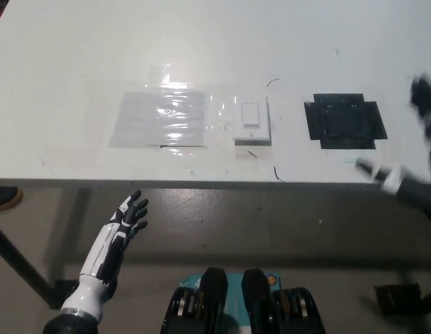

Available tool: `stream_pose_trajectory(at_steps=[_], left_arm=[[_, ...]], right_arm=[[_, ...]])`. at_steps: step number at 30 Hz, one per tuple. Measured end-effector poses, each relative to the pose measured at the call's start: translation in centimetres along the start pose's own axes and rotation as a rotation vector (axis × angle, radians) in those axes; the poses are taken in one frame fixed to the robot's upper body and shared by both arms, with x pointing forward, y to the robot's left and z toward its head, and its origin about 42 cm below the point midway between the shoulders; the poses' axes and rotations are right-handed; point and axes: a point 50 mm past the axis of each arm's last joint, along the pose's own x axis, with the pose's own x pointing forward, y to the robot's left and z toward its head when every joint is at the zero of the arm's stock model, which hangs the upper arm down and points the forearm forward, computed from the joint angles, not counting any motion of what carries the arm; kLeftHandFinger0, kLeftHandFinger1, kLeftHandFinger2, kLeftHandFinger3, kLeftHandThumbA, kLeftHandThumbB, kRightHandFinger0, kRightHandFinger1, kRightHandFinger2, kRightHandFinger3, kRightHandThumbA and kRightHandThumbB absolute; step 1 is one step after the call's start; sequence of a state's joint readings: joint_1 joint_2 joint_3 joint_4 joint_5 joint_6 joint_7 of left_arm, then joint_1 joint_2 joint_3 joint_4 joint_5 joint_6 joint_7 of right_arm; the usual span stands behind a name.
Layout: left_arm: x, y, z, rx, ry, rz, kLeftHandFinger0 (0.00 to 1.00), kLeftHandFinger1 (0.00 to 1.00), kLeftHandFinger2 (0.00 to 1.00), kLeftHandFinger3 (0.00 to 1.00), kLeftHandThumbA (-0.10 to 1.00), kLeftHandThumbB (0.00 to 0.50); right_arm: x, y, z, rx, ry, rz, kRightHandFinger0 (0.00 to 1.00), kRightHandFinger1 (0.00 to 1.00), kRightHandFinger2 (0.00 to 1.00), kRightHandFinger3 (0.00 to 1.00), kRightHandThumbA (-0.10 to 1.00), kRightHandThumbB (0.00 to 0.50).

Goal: A white switch is kept at the centre of the table close to the robot and the robot uses its right hand to press it to turn it on

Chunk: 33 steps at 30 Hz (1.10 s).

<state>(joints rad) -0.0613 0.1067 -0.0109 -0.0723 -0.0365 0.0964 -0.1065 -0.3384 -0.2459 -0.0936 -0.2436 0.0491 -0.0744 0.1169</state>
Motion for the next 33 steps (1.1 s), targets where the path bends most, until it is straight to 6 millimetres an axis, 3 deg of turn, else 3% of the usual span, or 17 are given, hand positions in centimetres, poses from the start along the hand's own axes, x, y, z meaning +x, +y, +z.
stream_pose_trajectory(at_steps=[4,7,13,14,20,23,24,26,28,33], left_arm=[[-0.1,0.0,-0.1,0.0,0.003,0.001,1.0,1.0,1.0,1.0,0.94,0.001],[-0.1,0.0,-0.1,-0.001,0.004,0.001,1.0,1.0,1.0,1.0,0.94,0.0],[-0.1,0.0,-0.1,0.0,0.004,0.0,1.0,1.0,1.0,1.0,0.94,0.002],[-0.1,0.0,-0.1,0.001,0.004,0.0,1.0,1.0,1.0,1.0,0.94,0.019],[-0.1,-0.2,-0.1,0.003,0.004,-0.006,1.0,1.0,1.0,1.0,0.96,0.0],[-0.1,-0.2,-0.1,0.004,0.004,-0.008,1.0,1.0,1.0,1.0,0.95,0.0],[-0.1,-0.2,-0.1,0.005,0.004,-0.008,1.0,1.0,1.0,1.0,0.95,0.01],[-0.1,-0.2,-0.1,0.004,0.004,-0.008,1.0,1.0,1.0,1.0,0.96,0.01],[-0.1,-0.2,-0.1,0.004,0.003,-0.008,1.0,1.0,1.0,1.0,0.96,0.0],[-0.1,-0.3,0.0,0.005,0.002,-0.01,1.0,1.0,1.0,1.0,0.95,0.0]], right_arm=[[5.7,-1.2,2.5,-0.065,-0.06,0.086,1.0,1.0,1.0,1.0,1.0,0.262],[9.7,-0.9,3.7,-0.097,-0.068,0.168,1.0,1.0,1.0,1.0,1.0,0.3],[16.7,2.2,4.1,-0.17,0.011,0.386,1.0,1.0,1.0,1.0,1.0,0.255],[17.5,2.8,4.1,-0.185,0.025,0.419,1.0,1.0,1.0,1.0,1.0,0.242],[22.2,6.8,2.9,-0.367,0.185,0.662,1.0,1.0,1.0,1.0,1.0,0.247],[23.0,7.6,1.8,-0.443,0.253,0.728,1.0,1.0,1.0,1.0,1.0,0.228],[23.1,7.9,1.2,-0.471,0.278,0.754,1.0,1.0,1.0,1.0,1.0,0.265],[22.9,8.3,0.0,-0.52,0.323,0.794,1.0,1.0,1.0,1.0,1.0,0.278],[22.4,8.8,-1.1,-0.568,0.362,0.834,1.0,1.0,1.0,1.0,1.0,0.253],[21.6,9.5,-2.8,-0.648,0.418,0.893,1.0,1.0,1.0,1.0,1.0,0.281]])
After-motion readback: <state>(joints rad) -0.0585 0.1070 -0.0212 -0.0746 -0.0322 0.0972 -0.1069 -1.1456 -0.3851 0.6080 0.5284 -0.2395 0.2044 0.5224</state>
